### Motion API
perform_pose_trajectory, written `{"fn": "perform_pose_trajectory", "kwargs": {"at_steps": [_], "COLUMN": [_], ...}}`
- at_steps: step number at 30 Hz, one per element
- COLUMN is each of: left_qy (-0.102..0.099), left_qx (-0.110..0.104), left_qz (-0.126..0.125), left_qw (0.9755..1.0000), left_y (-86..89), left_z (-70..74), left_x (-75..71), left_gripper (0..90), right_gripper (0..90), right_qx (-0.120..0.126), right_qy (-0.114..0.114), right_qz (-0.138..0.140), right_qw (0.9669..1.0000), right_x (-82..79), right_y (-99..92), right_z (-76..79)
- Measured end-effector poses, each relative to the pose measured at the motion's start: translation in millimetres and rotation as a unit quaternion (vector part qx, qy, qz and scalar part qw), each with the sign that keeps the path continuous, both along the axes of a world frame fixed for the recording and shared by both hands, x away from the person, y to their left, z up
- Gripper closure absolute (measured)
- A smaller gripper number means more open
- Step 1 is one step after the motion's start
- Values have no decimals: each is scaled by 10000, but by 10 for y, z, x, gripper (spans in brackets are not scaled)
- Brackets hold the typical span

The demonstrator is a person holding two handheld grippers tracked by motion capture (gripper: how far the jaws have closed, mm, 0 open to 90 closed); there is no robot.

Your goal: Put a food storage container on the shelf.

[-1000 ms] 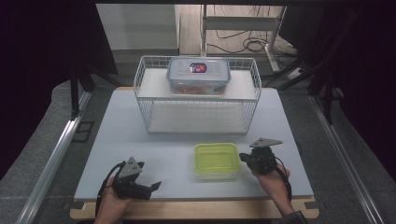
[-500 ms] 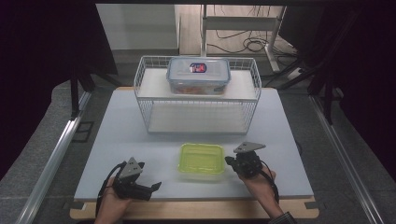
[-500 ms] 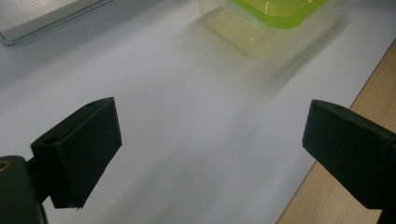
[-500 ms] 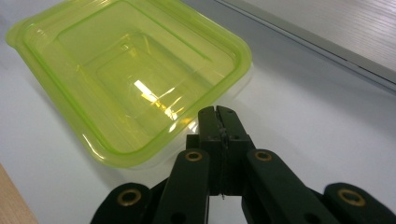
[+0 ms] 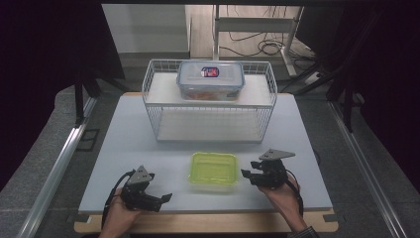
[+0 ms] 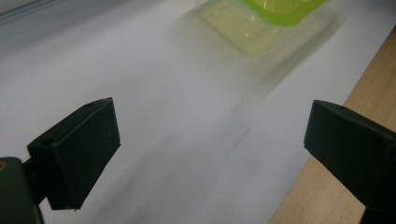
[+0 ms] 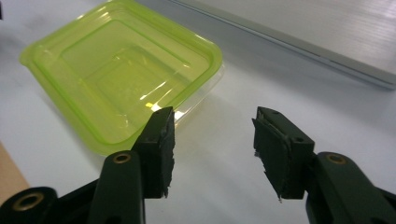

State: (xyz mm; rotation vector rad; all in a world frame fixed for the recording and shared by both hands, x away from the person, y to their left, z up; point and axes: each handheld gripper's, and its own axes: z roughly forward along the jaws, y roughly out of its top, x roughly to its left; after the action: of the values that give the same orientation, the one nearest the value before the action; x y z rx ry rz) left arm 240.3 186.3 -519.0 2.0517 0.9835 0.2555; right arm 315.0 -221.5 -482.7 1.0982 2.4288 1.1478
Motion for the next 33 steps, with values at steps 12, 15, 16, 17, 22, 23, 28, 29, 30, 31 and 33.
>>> {"fn": "perform_pose_trajectory", "kwargs": {"at_steps": [12,15,16,17,22,23,28,29,30,31,33], "left_qy": [-203,-215,-217,-211,-213,-213,-199,-204,-206,-206,-203], "left_qx": [246,274,283,310,384,384,423,431,440,443,451], "left_qz": [-58,-59,-64,-66,-78,-78,-107,-114,-115,-116,-123], "left_qw": [9995,9994,9993,9993,9990,9990,9989,9988,9988,9987,9987], "left_y": [-39,-42,-46,-49,-61,-61,-72,-74,-77,-78,-81], "left_z": [-1,-5,-8,-10,-19,-19,-25,-25,-26,-27,-29], "left_x": [-37,-43,-44,-46,-49,-49,-54,-55,-56,-57,-56], "left_gripper": [51,52,52,52,53,53,54,54,54,54,54], "right_gripper": [472,502,507,517,545,545,572,576,586,592,605], "right_qx": [934,1192,1219,1214,1352,1352,1460,1473,1490,1511,1558], "right_qy": [585,840,902,988,1245,1245,1509,1551,1601,1651,1768], "right_qz": [-87,-157,-169,-213,-359,-359,-472,-484,-498,-508,-548], "right_qw": [9939,9892,9883,9875,9823,9823,9766,9757,9745,9733,9703], "right_x": [35,83,101,114,193,193,280,293,305,317,341], "right_y": [-54,-41,-31,-15,23,23,74,85,95,105,121], "right_z": [13,-23,-35,-44,-104,-104,-176,-189,-201,-211,-228]}}
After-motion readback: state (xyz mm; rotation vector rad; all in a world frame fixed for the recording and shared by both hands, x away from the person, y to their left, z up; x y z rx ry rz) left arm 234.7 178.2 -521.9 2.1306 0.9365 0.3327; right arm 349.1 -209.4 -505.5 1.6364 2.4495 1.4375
